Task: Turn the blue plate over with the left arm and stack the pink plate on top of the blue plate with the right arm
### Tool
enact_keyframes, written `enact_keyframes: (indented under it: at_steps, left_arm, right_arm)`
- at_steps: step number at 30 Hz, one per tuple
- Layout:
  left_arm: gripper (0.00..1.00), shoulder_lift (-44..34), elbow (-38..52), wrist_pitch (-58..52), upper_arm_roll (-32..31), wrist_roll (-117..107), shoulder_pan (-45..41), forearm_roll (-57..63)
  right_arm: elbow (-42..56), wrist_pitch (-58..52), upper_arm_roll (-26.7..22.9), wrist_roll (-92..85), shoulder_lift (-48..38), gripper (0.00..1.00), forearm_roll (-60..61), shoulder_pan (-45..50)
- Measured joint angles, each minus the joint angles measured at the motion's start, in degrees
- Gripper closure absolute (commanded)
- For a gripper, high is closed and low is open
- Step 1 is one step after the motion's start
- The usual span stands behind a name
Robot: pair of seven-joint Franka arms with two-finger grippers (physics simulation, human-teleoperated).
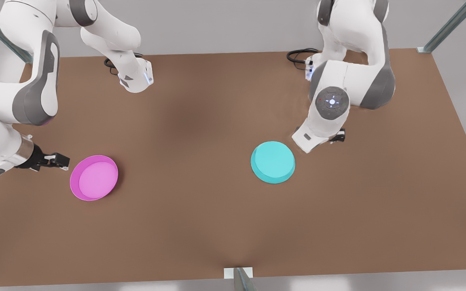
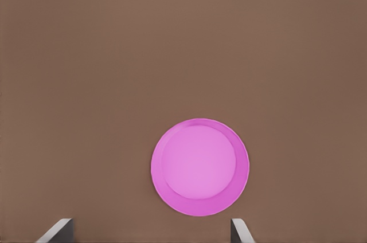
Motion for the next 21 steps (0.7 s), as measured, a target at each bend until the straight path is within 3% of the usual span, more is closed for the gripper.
enact_keyframes:
  at_steps: [2,3,10,13,14,15,21]
  left_arm:
    - [0.0,-9.2,-7.5,0.8,-16.1,0.1,19.2,-0.9]
    - [0.0,-10.7,-8.1,-0.2,-17.5,-0.5,23.0,-1.2]
    - [0.0,-8.2,-5.1,-2.7,-18.7,-0.6,24.2,-2.1]
    - [0.0,-8.3,-5.4,-2.9,-18.4,-0.6,25.1,-2.0]
    - [0.0,-8.3,-5.4,-2.8,-18.4,-0.6,24.7,-1.7]
    - [0.0,-8.3,-5.1,-2.6,-18.4,-0.8,24.2,-1.4]
    - [0.0,-7.9,-5.0,-2.6,-18.3,-0.9,25.1,-0.9]
  right_arm:
    - [-0.2,-0.1,0.5,0.5,1.6,0.0,0.4,0.5]
    - [-0.7,-0.2,0.5,0.4,2.0,0.0,0.9,1.2]
    - [-7.4,1.7,0.6,-9.3,5.6,0.0,16.5,-11.4]
    - [-12.6,6.6,0.9,-10.3,6.2,0.0,18.4,-12.1]
    - [-16.2,11.3,4.9,-10.4,6.1,0.0,18.7,-16.1]
    - [-17.7,15.6,13.5,-10.4,7.8,0.0,18.6,-24.1]
    - [-17.7,20.5,14.3,-21.3,13.2,0.0,12.4,-29.9]
